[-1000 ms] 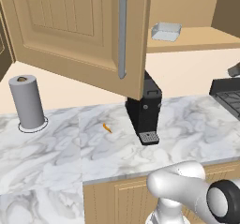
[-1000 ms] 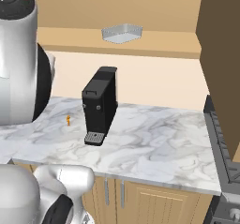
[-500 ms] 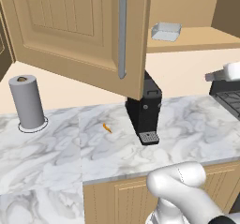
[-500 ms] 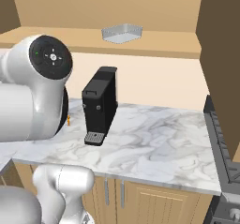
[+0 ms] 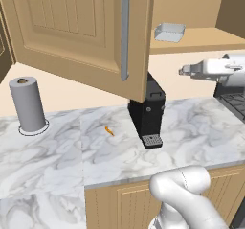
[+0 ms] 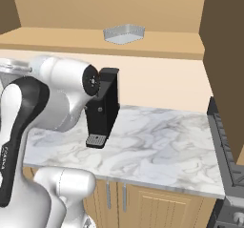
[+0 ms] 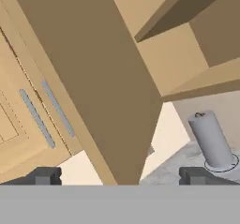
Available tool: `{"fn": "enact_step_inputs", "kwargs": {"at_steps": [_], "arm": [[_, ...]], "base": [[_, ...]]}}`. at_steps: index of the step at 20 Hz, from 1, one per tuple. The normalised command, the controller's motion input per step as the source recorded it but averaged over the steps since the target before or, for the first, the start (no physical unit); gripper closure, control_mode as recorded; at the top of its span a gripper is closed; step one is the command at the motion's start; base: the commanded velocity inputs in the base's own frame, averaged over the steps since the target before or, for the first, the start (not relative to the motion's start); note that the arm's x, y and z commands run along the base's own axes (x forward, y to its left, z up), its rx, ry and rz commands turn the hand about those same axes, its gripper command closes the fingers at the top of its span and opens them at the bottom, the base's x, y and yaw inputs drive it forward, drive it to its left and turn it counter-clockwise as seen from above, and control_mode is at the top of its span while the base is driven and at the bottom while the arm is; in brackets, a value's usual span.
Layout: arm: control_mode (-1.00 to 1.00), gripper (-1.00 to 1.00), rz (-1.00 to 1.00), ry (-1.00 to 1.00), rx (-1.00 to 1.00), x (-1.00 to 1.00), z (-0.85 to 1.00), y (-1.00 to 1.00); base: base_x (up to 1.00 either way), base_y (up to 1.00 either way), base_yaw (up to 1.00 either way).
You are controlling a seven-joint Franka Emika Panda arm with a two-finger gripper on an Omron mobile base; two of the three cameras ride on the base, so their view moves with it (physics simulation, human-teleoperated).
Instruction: Retrieve the tupperware from the cabinet, then place the raw meat into the tupperware to avoid contamination.
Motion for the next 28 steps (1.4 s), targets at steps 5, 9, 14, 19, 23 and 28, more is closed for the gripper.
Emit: {"fn": "enact_step_inputs", "kwargs": {"at_steps": [5, 9, 14, 19, 23, 28], "arm": [[-1.0, -1.0, 0.2, 0.02, 0.19, 0.69, -0.01, 0.34], [-1.0, -1.0, 0.19, 0.06, 0.09, 0.38, -0.16, 0.66], [-1.0, -1.0, 0.14, 0.03, 0.0, 0.0, -0.19, 0.96], [-1.0, -1.0, 0.08, 0.0, -0.02, -0.24, -0.2, 1.0], [-1.0, -1.0, 0.02, -0.04, -0.01, -0.39, -0.11, 1.0], [-1.0, -1.0, -0.02, -0.12, 0.0, -0.33, 0.0, 1.0]], "base": [[0.0, 0.0, 0.0], [0.0, 0.0, 0.0], [0.0, 0.0, 0.0], [0.0, 0.0, 0.0], [0.0, 0.0, 0.0], [0.0, 0.0, 0.0]]}}
